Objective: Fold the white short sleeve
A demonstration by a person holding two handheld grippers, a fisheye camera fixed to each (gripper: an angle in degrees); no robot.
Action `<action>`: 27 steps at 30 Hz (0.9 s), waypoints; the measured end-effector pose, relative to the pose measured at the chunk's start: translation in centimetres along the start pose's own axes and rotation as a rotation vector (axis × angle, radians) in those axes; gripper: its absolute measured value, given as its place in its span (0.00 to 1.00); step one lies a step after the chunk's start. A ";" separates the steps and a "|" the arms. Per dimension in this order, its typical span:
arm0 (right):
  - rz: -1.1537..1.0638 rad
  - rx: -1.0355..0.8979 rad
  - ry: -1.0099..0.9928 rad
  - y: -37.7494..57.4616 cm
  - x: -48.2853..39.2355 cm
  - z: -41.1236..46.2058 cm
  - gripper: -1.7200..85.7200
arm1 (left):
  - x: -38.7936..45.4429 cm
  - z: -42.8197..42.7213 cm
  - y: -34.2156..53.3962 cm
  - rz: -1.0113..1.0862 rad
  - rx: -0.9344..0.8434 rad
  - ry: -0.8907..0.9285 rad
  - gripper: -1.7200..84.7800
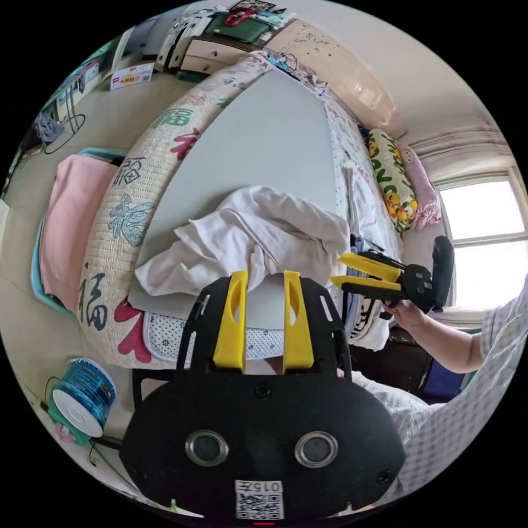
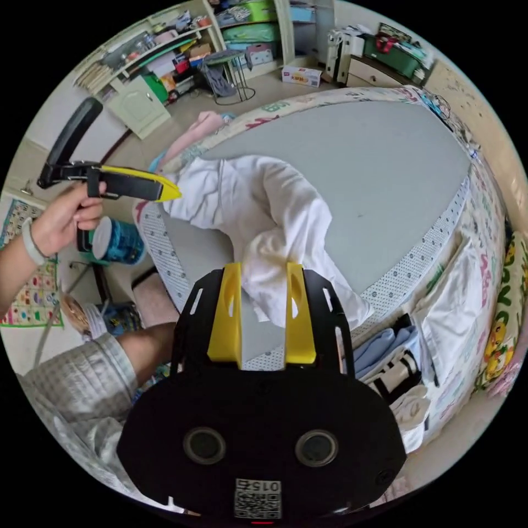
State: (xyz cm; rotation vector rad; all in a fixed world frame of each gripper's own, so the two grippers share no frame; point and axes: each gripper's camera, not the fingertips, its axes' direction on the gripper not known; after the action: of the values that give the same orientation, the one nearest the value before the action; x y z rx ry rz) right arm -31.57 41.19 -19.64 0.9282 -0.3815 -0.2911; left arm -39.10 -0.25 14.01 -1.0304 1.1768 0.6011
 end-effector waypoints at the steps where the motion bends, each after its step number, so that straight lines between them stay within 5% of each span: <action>1: -0.012 -0.031 0.062 -0.3 1.8 1.7 0.12 | -0.3 1.4 -0.4 -0.019 -0.006 0.002 0.14; 6: 0.031 -0.022 0.023 -2.2 13.7 3.0 0.06 | -1.9 7.3 -2.8 -0.085 -0.072 -0.033 0.09; 13: 0.620 0.168 -0.423 -3.6 40.7 1.5 0.02 | -1.8 6.2 -3.5 -0.029 -0.001 0.054 0.02; 17: 0.733 0.262 -0.405 -3.9 50.4 -0.4 0.02 | -2.2 2.7 -3.3 0.001 0.072 0.061 0.01; 24: 0.730 0.266 -0.463 2.2 52.5 -4.2 0.07 | -2.8 4.0 -4.5 0.131 -0.057 0.228 0.01; 27: 0.858 0.181 -0.639 6.9 49.9 -1.2 0.15 | -3.6 5.0 -5.7 0.147 -0.119 0.311 0.01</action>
State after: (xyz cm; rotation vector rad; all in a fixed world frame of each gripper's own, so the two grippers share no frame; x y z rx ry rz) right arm 14.14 25.88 -5.00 0.7506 -1.3616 0.2567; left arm -33.21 2.12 19.50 -1.1740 1.5141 0.6479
